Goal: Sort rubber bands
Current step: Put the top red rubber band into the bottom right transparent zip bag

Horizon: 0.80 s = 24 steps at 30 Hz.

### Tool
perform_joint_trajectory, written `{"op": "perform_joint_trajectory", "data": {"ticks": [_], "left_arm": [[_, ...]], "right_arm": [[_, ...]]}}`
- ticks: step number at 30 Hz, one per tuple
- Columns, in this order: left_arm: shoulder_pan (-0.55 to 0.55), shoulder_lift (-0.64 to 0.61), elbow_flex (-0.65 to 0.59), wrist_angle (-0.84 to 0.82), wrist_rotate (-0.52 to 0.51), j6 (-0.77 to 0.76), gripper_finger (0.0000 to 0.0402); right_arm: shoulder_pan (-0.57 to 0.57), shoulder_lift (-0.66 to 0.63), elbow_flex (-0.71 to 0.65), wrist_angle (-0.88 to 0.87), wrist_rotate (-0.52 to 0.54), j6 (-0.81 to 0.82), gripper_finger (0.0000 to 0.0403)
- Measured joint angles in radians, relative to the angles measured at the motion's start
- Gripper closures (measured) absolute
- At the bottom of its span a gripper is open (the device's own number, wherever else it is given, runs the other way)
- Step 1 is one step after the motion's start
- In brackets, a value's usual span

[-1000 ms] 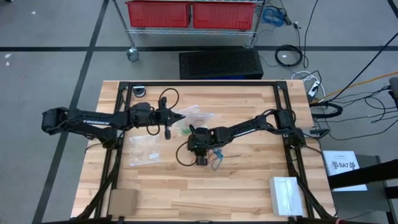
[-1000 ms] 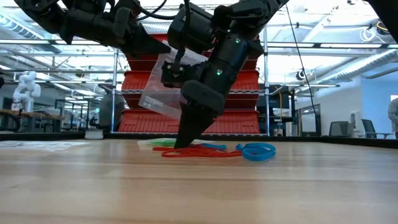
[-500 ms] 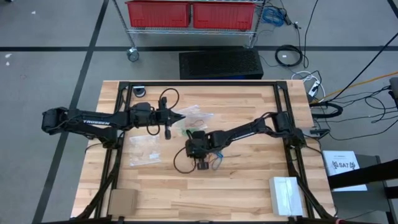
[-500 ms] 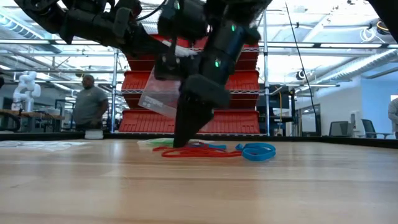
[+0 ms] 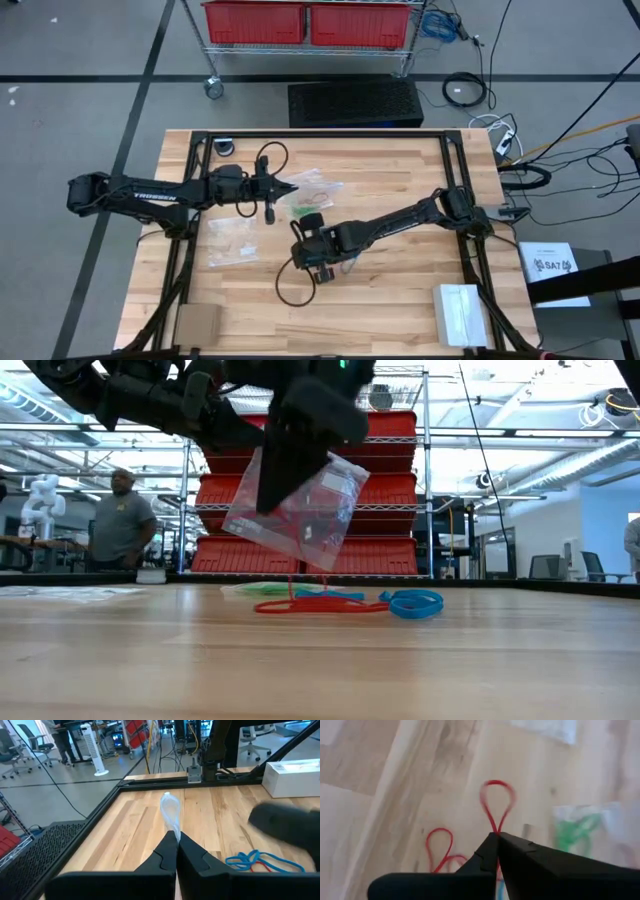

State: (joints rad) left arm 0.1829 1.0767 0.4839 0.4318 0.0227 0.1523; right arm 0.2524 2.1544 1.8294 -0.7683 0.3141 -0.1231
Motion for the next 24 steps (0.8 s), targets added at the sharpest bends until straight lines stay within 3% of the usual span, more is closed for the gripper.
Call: {"op": "perform_joint_trajectory", "data": {"ticks": [9,14,24], "left_arm": [[0.000,0.000,0.000,0.000,0.000,-0.015,0.0400],[0.000,0.000,0.000,-0.004,0.000,-0.015,0.0400],[0.000,0.000,0.000,-0.009,0.038,-0.016,0.0400]], "right_arm": [[0.028,-0.004,0.166,-0.287,0.186,-0.023,0.0403],[0.027,-0.079,0.188,-0.392,0.295,-0.020,0.0403],[0.020,-0.284,0.190,-0.300,0.395,-0.182,0.0403]]}}
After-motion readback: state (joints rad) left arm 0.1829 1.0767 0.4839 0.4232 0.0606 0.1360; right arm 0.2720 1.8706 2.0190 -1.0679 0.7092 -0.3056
